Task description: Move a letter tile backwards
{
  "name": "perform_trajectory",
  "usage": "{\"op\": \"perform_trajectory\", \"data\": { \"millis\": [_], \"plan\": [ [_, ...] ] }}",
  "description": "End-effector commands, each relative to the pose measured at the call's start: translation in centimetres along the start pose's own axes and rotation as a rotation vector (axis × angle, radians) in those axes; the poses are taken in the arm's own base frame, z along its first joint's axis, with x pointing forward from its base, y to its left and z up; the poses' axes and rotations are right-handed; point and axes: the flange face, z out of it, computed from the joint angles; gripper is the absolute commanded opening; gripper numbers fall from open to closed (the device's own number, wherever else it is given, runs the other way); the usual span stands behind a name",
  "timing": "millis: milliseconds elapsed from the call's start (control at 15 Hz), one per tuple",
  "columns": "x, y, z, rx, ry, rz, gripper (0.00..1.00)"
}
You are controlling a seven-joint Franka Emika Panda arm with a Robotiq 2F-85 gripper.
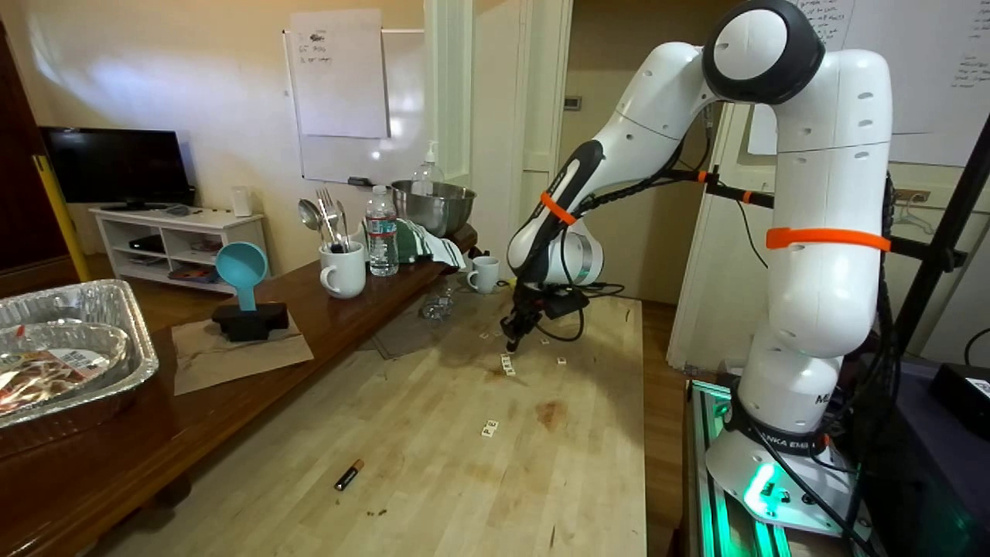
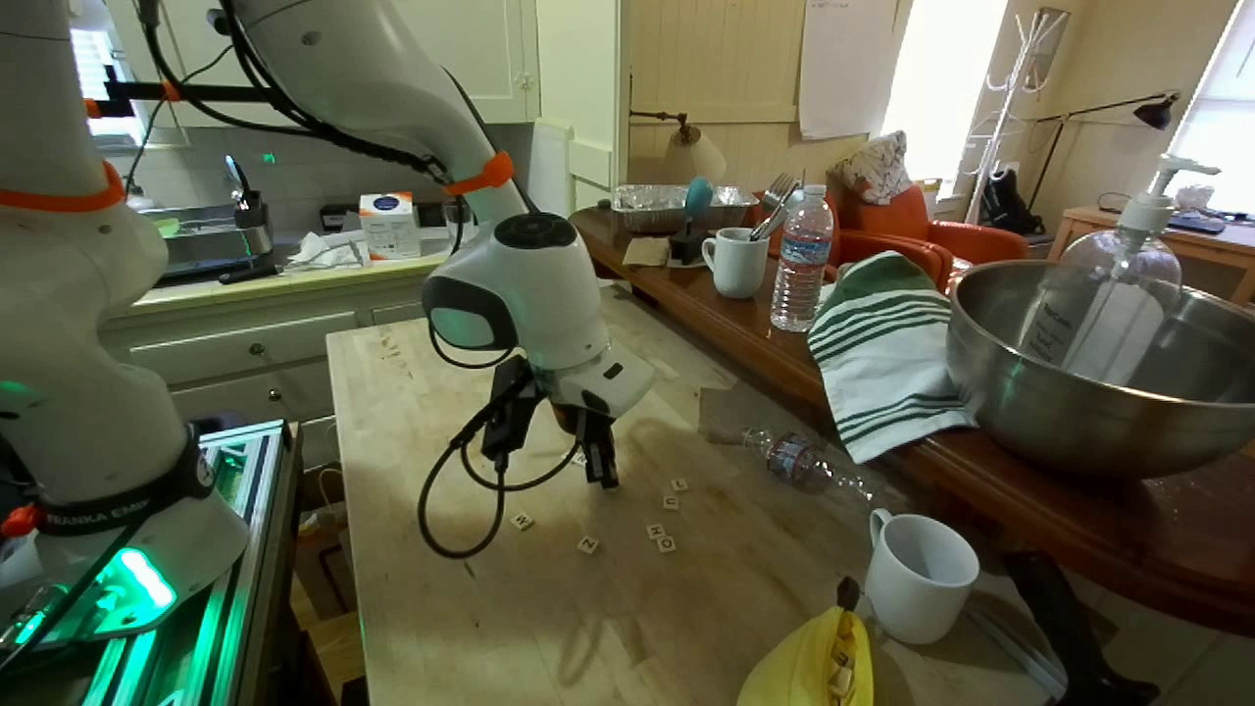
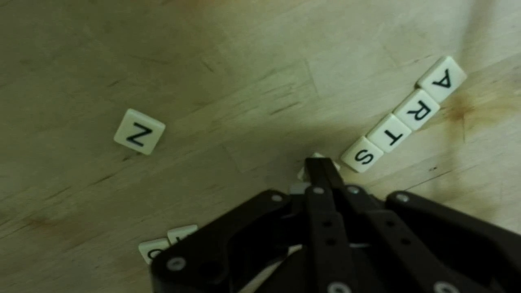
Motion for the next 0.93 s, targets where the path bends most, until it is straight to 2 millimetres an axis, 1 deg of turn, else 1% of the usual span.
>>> {"op": "perform_trajectory", "data": {
  "millis": [0,867],
  "plan": [
    [-0.22,-0.39,1.37,-0.010,-0.011,0.029,0.00],
    [-0.07,-1.37,1.70,0.000,-0.019,0.058,0.00]
  ]
}}
